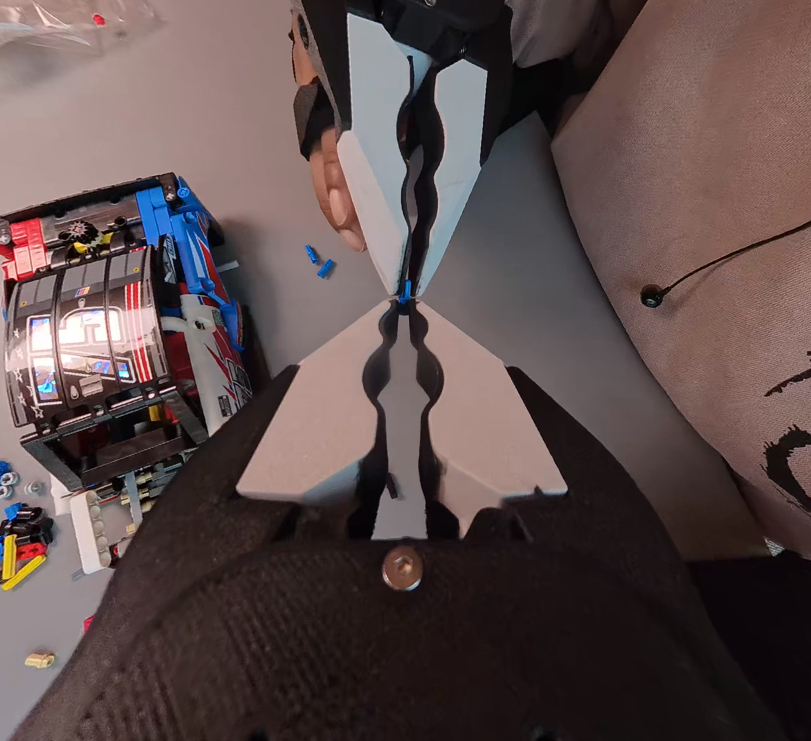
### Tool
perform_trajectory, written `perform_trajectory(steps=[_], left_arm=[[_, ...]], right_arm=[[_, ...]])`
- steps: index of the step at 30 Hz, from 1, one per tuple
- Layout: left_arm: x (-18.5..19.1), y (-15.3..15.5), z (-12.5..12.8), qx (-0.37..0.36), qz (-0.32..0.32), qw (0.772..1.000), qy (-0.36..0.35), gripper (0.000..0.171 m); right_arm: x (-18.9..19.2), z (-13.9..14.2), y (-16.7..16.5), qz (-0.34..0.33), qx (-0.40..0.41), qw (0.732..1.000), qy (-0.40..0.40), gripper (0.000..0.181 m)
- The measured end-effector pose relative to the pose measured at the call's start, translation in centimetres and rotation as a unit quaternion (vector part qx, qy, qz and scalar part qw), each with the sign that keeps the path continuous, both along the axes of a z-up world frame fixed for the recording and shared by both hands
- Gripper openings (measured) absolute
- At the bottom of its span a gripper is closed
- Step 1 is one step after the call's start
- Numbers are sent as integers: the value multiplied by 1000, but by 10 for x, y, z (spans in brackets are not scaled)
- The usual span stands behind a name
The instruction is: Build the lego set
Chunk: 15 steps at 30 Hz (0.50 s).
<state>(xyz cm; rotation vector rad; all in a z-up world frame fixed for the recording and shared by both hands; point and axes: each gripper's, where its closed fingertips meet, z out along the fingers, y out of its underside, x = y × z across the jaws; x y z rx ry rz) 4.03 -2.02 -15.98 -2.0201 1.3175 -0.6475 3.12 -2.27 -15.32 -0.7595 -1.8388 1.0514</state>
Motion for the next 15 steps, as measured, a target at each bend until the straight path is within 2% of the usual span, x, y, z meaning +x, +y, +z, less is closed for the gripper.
perform_trajectory(steps=[4, 5, 6, 8, 11, 15], left_arm=[[0, 1, -4, -5, 14, 1000, 5, 3], [-3, 5, -3, 4, 27, 1000, 6, 9], [-7, 9, 1, 19, 44, 999, -1, 19], [-15, 19, 15, 53, 93, 993, -40, 26], [-41, 33, 23, 130, 190, 970, -73, 28], [-80, 32, 12, 179, 298, 934, -82, 29]], right_arm=[[1, -4, 1, 1, 7, 1000, -10, 2], [3, -7, 3, 2, 11, 1000, -22, 2], [5, -10, 13, -11, 19, 999, -36, 2], [19, -27, 44, -43, 24, 994, -102, 2], [52, -70, 78, -83, 11, 970, -229, 2], [60, -89, 88, -106, 18, 960, -257, 2]])
